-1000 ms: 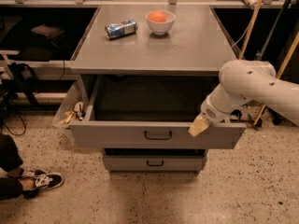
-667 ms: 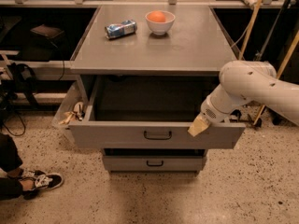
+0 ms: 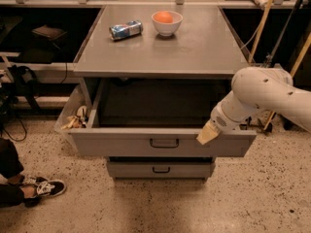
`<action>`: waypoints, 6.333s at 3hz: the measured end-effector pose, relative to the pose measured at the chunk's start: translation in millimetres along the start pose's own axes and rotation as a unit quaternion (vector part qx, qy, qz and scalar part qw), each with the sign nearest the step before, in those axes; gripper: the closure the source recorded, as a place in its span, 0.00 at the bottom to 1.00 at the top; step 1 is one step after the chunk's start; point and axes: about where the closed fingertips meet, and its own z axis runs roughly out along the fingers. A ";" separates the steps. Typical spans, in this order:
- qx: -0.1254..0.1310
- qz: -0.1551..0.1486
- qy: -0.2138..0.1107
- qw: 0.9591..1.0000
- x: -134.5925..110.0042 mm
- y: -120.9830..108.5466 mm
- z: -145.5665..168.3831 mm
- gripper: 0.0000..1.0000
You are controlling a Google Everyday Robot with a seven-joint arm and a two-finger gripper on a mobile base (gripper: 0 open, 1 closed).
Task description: Open top drawer
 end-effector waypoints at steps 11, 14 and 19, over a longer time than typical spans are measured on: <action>0.000 0.008 -0.059 0.998 45.3 43.3 -25.0 1.00; 0.003 0.015 -0.068 0.998 62.2 50.0 -30.4 1.00; 0.007 0.009 -0.080 0.997 58.1 61.1 -36.4 0.35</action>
Offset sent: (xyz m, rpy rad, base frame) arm -0.4659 -0.1584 -0.0281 0.0657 -0.1369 -0.6575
